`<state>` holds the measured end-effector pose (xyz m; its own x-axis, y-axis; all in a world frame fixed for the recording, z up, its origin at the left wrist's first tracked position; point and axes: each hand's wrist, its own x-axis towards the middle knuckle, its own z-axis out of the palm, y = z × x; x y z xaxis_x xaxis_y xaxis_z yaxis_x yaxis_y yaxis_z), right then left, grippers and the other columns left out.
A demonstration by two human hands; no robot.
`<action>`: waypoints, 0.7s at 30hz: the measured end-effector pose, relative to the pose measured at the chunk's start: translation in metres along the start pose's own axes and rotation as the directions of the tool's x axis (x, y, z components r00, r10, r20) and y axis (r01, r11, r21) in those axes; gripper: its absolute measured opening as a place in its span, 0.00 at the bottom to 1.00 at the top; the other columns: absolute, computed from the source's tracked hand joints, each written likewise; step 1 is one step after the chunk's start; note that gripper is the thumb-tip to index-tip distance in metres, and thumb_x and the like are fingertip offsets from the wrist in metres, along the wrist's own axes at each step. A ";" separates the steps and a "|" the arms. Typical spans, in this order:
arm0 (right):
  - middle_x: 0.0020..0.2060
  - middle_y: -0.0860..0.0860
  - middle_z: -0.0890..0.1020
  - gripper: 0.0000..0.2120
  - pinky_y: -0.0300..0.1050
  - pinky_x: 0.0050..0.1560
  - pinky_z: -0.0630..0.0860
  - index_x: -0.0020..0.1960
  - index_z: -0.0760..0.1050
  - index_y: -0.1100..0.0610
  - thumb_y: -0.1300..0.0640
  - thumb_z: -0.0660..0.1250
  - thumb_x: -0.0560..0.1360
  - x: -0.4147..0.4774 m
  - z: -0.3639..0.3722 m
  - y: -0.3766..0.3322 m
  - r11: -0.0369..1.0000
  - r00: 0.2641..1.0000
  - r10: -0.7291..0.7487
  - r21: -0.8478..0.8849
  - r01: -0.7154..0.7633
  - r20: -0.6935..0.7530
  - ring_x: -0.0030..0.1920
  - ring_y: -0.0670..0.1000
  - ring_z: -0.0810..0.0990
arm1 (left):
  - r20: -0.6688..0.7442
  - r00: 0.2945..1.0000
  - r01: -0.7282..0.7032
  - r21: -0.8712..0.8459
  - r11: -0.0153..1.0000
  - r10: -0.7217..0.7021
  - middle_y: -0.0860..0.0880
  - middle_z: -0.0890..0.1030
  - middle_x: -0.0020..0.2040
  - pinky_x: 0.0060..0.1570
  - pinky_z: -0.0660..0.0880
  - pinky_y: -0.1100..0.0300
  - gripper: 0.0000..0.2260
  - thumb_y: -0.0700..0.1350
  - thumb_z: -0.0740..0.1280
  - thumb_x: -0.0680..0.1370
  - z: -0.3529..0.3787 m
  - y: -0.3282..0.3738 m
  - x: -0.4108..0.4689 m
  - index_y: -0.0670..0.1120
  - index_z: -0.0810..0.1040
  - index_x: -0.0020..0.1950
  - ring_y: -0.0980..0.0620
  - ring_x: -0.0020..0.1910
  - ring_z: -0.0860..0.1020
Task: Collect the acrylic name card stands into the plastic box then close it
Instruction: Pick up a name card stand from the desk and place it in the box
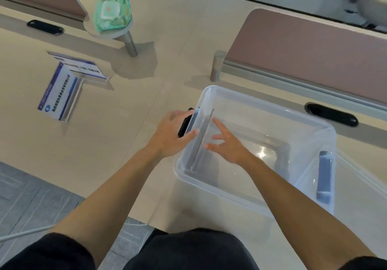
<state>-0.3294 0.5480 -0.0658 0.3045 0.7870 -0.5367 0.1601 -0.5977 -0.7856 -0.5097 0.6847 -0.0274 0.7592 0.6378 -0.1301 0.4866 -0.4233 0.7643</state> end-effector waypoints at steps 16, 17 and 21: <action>0.52 0.46 0.81 0.18 0.50 0.55 0.77 0.64 0.78 0.47 0.43 0.69 0.76 -0.214 -0.119 0.013 0.875 0.798 0.136 -0.306 -0.374 -0.587 0.51 0.50 0.78 | 0.239 0.882 -0.401 -0.077 0.913 0.407 0.49 0.72 0.67 0.67 0.69 0.52 0.22 0.50 0.67 0.78 0.057 0.124 0.016 0.50 0.68 0.72 0.52 0.65 0.70; 0.53 0.46 0.82 0.18 0.50 0.57 0.77 0.64 0.78 0.48 0.44 0.69 0.76 -0.228 -0.125 0.018 0.871 0.788 0.138 -0.306 -0.385 -0.600 0.51 0.50 0.79 | 0.256 0.869 -0.419 -0.076 0.905 0.424 0.49 0.72 0.67 0.65 0.70 0.52 0.22 0.49 0.67 0.79 0.065 0.137 0.013 0.50 0.69 0.71 0.53 0.64 0.71; 0.50 0.46 0.83 0.15 0.45 0.51 0.74 0.62 0.79 0.47 0.45 0.70 0.77 -0.290 -0.152 0.053 0.885 0.751 0.125 -0.270 -0.380 -0.648 0.48 0.49 0.81 | 0.318 0.832 -0.460 -0.064 0.885 0.455 0.50 0.72 0.66 0.60 0.74 0.54 0.21 0.50 0.66 0.79 0.111 0.193 0.002 0.51 0.69 0.71 0.54 0.59 0.72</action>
<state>-0.2665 0.2645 0.0947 0.8572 0.4174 -0.3017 0.2794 -0.8690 -0.4083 -0.3663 0.5330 0.0493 0.9903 0.1333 0.0391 0.0537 -0.6274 0.7769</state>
